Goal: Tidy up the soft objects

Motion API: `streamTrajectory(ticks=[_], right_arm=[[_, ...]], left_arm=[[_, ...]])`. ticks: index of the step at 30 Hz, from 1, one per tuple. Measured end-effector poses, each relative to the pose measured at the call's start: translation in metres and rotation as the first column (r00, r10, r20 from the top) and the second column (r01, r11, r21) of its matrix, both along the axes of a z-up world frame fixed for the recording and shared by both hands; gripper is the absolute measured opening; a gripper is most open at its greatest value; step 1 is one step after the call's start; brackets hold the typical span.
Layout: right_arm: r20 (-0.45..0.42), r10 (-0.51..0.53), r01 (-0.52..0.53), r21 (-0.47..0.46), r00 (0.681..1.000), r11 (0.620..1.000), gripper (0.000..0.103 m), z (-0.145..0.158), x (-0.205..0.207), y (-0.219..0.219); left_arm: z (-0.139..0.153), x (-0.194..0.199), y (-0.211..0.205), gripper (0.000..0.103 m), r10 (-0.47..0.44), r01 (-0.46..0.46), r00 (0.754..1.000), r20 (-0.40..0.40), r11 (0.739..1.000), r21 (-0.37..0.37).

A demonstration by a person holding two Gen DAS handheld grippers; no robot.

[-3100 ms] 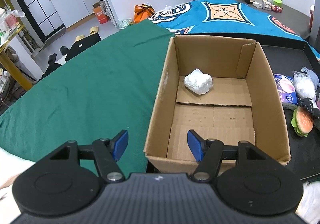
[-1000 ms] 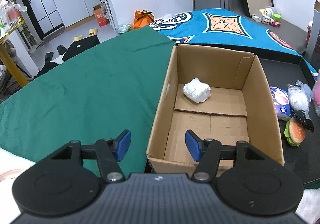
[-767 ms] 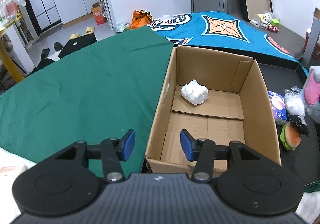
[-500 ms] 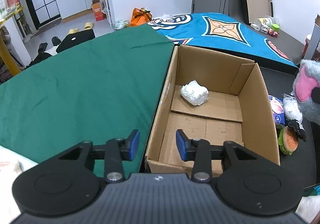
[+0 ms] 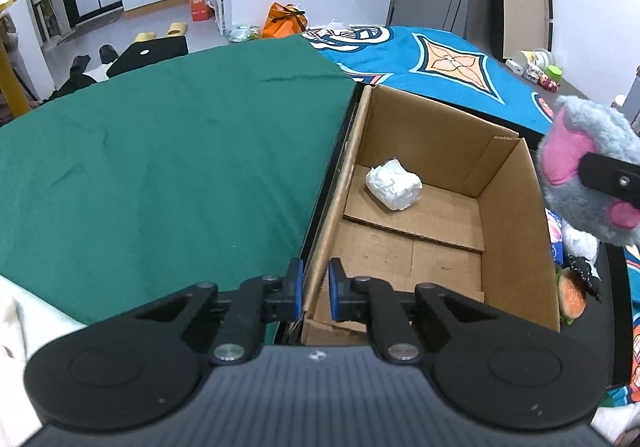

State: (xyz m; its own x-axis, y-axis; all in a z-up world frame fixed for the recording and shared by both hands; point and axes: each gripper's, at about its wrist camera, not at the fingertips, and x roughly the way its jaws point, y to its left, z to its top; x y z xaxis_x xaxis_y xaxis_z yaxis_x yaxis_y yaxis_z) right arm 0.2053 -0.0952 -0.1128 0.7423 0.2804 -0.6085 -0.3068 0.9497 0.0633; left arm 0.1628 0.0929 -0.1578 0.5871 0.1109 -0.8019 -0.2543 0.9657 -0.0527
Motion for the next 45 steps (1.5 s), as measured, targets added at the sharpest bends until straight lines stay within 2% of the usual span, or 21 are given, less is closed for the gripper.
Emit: streamTrajectory(ticks=[8, 11, 15, 17, 21, 28, 31, 35, 38, 45], right_arm=[[0.018, 0.01, -0.01, 0.014, 1.0, 1.0, 0.057, 0.006, 0.012, 0.018], [0.001, 0.037, -0.037, 0.001, 0.999, 0.999, 0.065, 0.002, 0.015, 0.025], [-0.02, 0.014, -0.016, -0.076, 1.0, 0.997, 0.074, -0.005, 0.012, 0.028], [-0.024, 0.015, -0.017, -0.065, 1.0, 0.998, 0.08, -0.006, 0.008, 0.023], [-0.048, -0.008, 0.005, -0.063, 0.999, 0.998, 0.08, -0.011, 0.001, 0.009], [-0.07, -0.057, 0.055, -0.04, 0.996, 0.998, 0.08, -0.019, -0.01, -0.023], [-0.085, -0.076, 0.074, -0.031, 0.993, 0.997, 0.08, -0.023, -0.013, -0.036], [-0.098, -0.097, 0.095, -0.026, 0.99, 0.995, 0.08, -0.03, -0.015, -0.049], [-0.111, -0.11, 0.109, -0.018, 0.988, 0.994, 0.08, -0.036, -0.016, -0.06], [-0.137, -0.131, 0.133, 0.005, 0.982, 0.991, 0.08, -0.051, -0.016, -0.08]], left_arm=[[-0.002, -0.002, 0.006, 0.012, -0.004, 0.004, 1.0, 0.012, 1.0, -0.029], [-0.002, -0.003, 0.009, 0.012, -0.002, 0.003, 1.0, 0.013, 0.999, -0.044], [-0.002, -0.003, 0.01, 0.012, -0.001, 0.002, 1.0, 0.014, 0.999, -0.052], [-0.001, -0.004, 0.01, 0.013, -0.005, 0.006, 1.0, 0.019, 0.998, -0.059], [-0.001, -0.004, 0.011, 0.013, 0.004, -0.003, 1.0, 0.009, 0.998, -0.057], [0.002, -0.002, 0.003, 0.016, -0.009, 0.009, 1.0, 0.0, 1.0, -0.003], [0.003, -0.002, 0.0, 0.021, -0.013, 0.013, 1.0, -0.007, 1.0, 0.019], [0.005, -0.003, -0.005, 0.036, -0.017, 0.017, 1.0, -0.009, 0.998, 0.052], [0.007, -0.004, -0.01, 0.043, -0.025, 0.025, 1.0, -0.001, 0.996, 0.082], [0.006, -0.002, -0.023, 0.05, -0.05, 0.052, 0.999, -0.013, 0.987, 0.153]])
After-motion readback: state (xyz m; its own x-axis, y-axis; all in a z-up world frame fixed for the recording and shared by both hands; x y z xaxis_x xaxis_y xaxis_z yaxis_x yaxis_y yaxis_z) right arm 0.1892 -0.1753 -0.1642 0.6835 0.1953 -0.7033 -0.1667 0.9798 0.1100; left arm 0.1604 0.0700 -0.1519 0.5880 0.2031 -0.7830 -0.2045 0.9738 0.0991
